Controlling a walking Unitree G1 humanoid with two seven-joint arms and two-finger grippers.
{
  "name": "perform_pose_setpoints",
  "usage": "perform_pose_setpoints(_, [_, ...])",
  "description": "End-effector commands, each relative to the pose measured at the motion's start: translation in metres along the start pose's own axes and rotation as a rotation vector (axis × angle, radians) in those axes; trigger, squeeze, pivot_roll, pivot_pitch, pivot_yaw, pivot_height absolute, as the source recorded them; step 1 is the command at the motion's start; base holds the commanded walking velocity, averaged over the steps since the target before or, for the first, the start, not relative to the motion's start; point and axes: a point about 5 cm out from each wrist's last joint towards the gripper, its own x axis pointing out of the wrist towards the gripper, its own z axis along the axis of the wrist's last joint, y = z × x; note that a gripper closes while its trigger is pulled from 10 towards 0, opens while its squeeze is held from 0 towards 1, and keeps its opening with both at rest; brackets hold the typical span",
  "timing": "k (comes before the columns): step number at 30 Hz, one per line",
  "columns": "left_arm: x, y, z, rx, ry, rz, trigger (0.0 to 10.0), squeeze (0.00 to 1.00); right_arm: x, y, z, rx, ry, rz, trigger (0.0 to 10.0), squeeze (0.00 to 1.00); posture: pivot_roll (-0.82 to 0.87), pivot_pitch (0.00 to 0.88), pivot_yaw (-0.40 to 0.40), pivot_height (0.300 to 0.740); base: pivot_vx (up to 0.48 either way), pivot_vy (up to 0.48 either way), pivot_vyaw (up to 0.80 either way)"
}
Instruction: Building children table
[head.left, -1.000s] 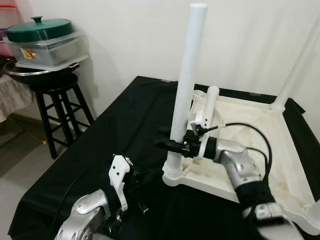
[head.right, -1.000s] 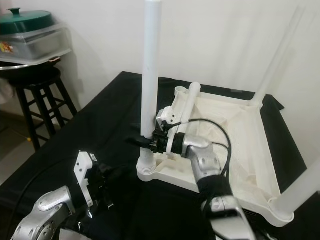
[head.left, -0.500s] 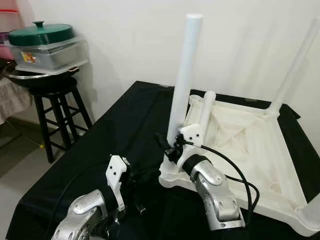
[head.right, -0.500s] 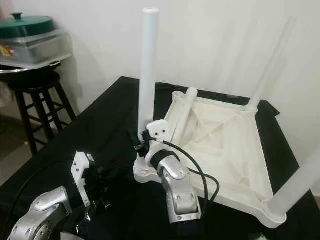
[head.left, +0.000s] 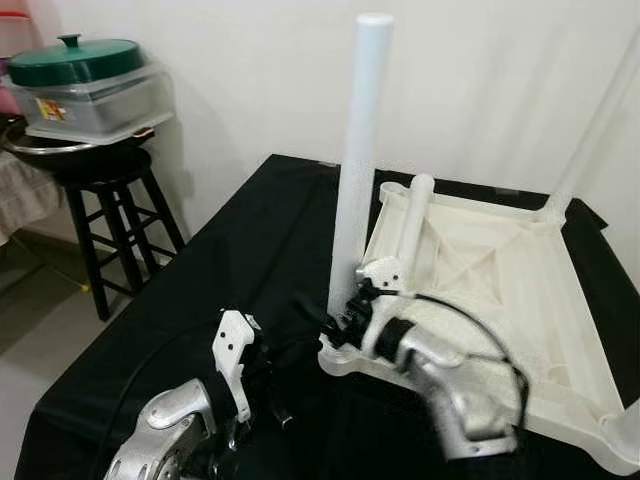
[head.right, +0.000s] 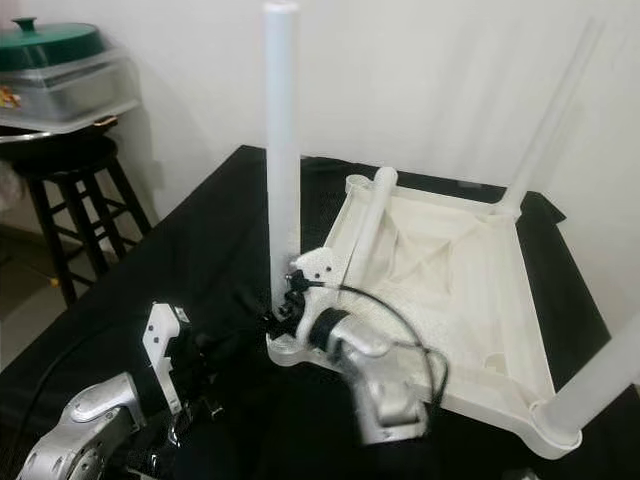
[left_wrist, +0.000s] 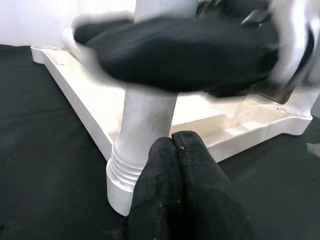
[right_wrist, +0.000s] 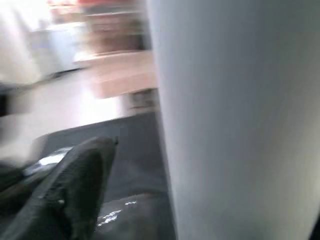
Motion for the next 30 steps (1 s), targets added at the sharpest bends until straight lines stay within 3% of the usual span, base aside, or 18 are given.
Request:
perform_pose_setpoints(1, [0.001, -0.001, -0.002, -0.007, 0.008, -0.004, 10.0, 0.0, 0.004, 0.005, 0.005, 0.004, -0.033, 0.148, 10.0, 0.0, -0.03, 0.0, -0.064, 0.74, 0.0, 0.0, 0.0])
perform_pose_setpoints(5, [0.0, -0.001, -0.003, -0.001, 0.016, -0.009, 10.0, 0.0, -0.002, -0.02, 0.022, 0.036, -0.019, 0.333, 10.0, 0.0, -0.01, 0.0, -0.062, 0.74, 0.0, 0.0, 0.0])
perform_pose_setpoints(11, [-0.001, -0.002, -0.004, 0.008, 0.024, -0.015, 10.0, 0.0, -0.003, -0.037, 0.027, 0.056, 0.033, 0.403, 10.0, 0.0, 0.01, 0.0, -0.068, 0.74, 0.0, 0.0, 0.0])
perform_pose_setpoints(12, [-0.002, -0.002, -0.004, 0.01, 0.024, -0.012, 10.0, 0.0, -0.004, -0.043, 0.027, 0.085, 0.058, 0.433, 4.3, 0.0, 0.02, 0.0, -0.071, 0.74, 0.0, 0.0, 0.0])
perform_pose_setpoints(14, [-0.002, -0.002, -0.004, 0.011, 0.024, -0.01, 10.0, 0.0, -0.004, -0.046, 0.027, 0.097, 0.066, 0.449, 4.3, 0.0, 0.02, 0.0, -0.071, 0.74, 0.0, 0.0, 0.0])
perform_pose_setpoints(15, [-0.002, -0.002, -0.004, 0.012, 0.024, -0.008, 10.0, 0.0, -0.004, -0.047, 0.027, 0.106, 0.073, 0.459, 0.0, 0.0, 0.02, 0.0, -0.07, 0.74, 0.0, 0.0, 0.0])
perform_pose_setpoints(25, [-0.004, 0.0, -0.004, 0.015, 0.027, -0.005, 10.0, 0.0, -0.005, -0.052, 0.018, 0.125, 0.113, 0.505, 0.0, 0.0, 0.03, 0.0, -0.063, 0.74, 0.0, 0.0, 0.0])
perform_pose_setpoints(30, [-0.005, 0.001, -0.003, 0.014, 0.027, -0.002, 10.0, 0.0, -0.012, -0.051, 0.006, 0.094, 0.072, 0.426, 0.0, 0.0, 0.02, 0.0, -0.061, 0.74, 0.0, 0.0, 0.0])
